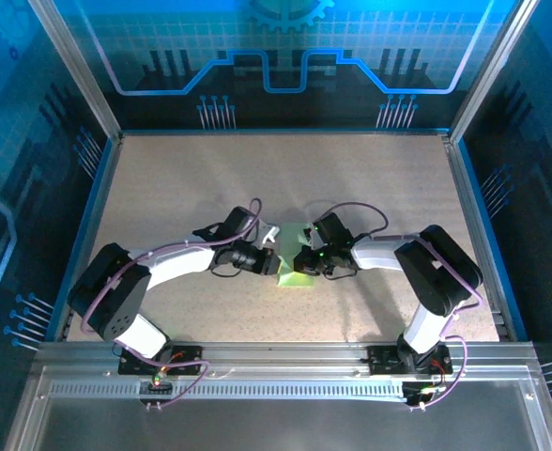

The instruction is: Fold a paper plane with a square sheet of paper (fold left side to right side)

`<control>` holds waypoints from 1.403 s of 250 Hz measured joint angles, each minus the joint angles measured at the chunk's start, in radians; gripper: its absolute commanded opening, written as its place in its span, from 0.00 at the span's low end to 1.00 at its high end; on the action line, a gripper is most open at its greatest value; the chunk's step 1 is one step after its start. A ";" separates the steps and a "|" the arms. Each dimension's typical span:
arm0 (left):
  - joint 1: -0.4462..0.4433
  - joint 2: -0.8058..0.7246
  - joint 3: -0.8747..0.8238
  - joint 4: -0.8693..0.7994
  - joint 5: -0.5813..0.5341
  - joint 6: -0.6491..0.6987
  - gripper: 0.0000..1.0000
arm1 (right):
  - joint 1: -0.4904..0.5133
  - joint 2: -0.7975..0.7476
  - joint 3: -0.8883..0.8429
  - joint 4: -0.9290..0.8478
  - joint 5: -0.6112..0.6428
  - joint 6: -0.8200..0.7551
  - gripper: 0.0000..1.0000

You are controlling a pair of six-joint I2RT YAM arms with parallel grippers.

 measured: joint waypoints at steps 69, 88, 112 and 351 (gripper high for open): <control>-0.038 0.100 0.011 0.022 0.018 -0.019 0.13 | 0.003 0.003 0.001 0.007 -0.001 0.000 0.00; -0.039 0.121 0.024 0.022 0.018 -0.018 0.13 | 0.003 0.003 0.001 0.007 -0.001 0.000 0.00; -0.043 0.131 0.034 0.023 0.018 -0.018 0.13 | 0.003 0.003 0.001 0.007 -0.001 0.000 0.00; -0.045 0.188 0.040 0.027 -0.013 -0.018 0.11 | 0.005 0.003 0.014 -0.016 0.005 -0.001 0.00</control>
